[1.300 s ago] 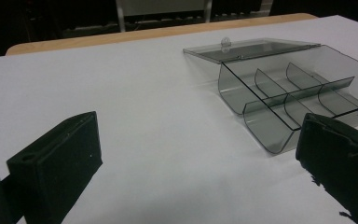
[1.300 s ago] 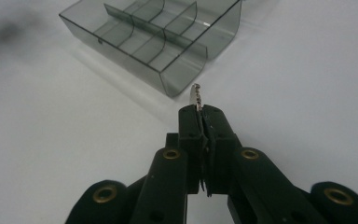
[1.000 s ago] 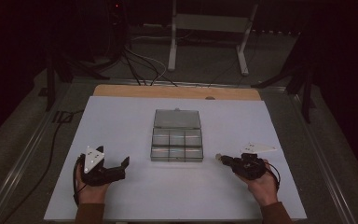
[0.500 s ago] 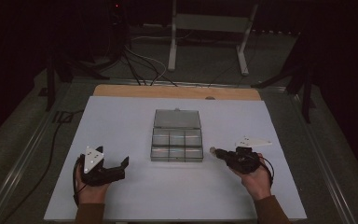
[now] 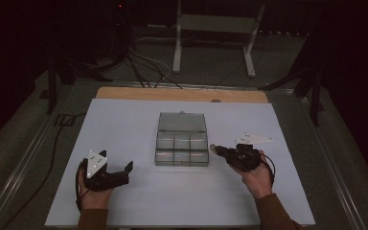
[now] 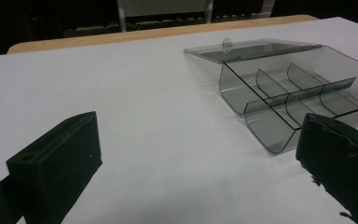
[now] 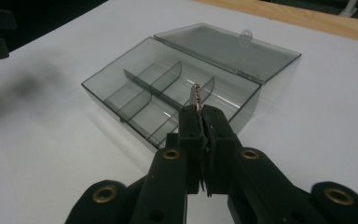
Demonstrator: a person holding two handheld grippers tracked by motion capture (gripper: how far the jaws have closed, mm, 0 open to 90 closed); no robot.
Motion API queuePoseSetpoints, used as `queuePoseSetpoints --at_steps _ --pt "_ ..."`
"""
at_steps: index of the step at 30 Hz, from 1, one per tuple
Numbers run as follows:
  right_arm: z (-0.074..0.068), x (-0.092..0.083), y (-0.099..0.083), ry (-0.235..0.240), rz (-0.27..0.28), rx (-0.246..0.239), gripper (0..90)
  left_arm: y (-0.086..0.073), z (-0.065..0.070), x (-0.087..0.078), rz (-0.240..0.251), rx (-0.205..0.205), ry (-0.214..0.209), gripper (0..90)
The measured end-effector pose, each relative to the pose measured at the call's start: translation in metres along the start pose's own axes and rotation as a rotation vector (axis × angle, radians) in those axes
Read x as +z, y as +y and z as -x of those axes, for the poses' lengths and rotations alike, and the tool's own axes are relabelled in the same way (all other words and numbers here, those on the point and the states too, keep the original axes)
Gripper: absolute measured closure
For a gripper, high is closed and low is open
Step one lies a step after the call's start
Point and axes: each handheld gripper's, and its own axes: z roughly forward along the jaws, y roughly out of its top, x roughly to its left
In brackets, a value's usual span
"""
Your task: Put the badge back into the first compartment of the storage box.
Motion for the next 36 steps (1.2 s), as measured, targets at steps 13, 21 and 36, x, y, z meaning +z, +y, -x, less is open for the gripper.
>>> queuePoseSetpoints --at_steps 13,21,36 --pt "-0.003 0.011 0.014 -0.008 0.016 -0.012 87.0 0.000 0.001 0.001 0.000 0.000 -0.002 1.7" --pt "-0.009 0.020 0.024 -0.025 0.011 -0.045 87.0 0.000 0.001 0.001 0.001 -0.003 -0.003 1.7" --pt "-0.014 0.037 0.041 -0.026 0.021 -0.053 87.0 -0.001 0.001 0.001 0.001 -0.003 -0.005 1.7"
